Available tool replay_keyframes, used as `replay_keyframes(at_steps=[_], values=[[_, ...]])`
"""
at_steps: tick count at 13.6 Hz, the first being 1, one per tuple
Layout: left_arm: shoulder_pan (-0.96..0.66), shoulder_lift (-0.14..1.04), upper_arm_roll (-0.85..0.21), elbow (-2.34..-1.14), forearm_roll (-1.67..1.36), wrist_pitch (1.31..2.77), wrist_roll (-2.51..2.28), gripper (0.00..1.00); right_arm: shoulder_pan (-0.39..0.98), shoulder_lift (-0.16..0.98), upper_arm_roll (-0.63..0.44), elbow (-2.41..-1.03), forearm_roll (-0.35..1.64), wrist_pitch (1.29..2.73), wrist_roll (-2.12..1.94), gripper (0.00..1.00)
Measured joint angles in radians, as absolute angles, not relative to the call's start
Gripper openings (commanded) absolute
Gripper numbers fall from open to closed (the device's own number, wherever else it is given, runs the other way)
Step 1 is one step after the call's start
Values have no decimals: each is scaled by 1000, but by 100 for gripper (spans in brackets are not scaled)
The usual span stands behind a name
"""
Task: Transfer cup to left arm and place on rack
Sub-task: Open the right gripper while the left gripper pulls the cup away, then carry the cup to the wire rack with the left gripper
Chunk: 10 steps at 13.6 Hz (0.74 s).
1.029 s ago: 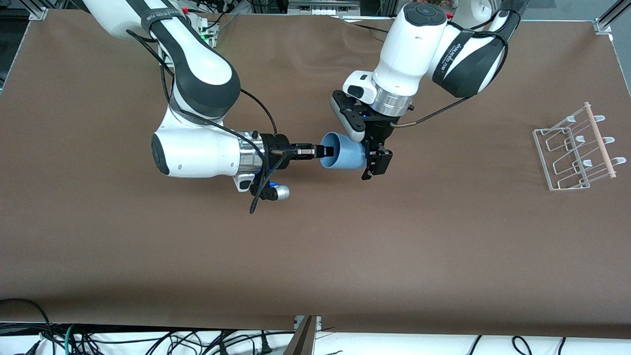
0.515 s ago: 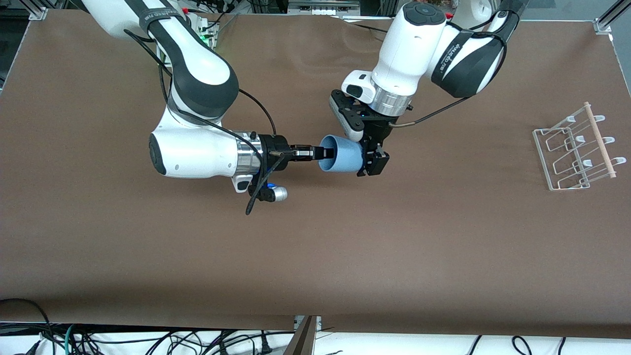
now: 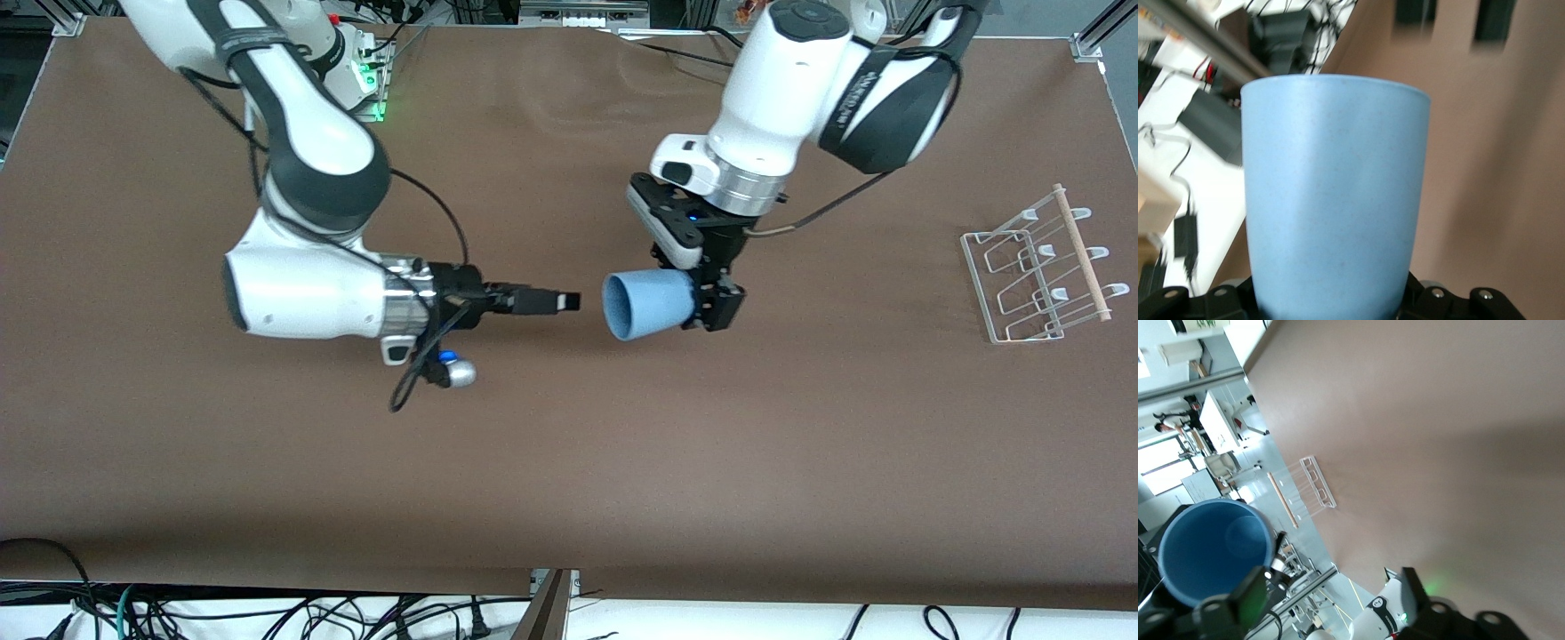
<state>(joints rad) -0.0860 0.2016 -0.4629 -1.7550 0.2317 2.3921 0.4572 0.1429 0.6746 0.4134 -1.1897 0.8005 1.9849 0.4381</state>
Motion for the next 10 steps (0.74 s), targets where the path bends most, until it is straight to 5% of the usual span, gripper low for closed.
replay_keyframes(at_steps=[4,10], values=[[-2,133,-461,-1760,181,2234,458,0,52,673,408,-1158,785,1897,435,100],[202,98,-443,-1794,153,1934,497,0,8,654,407,-1150,499,1873,435,100]])
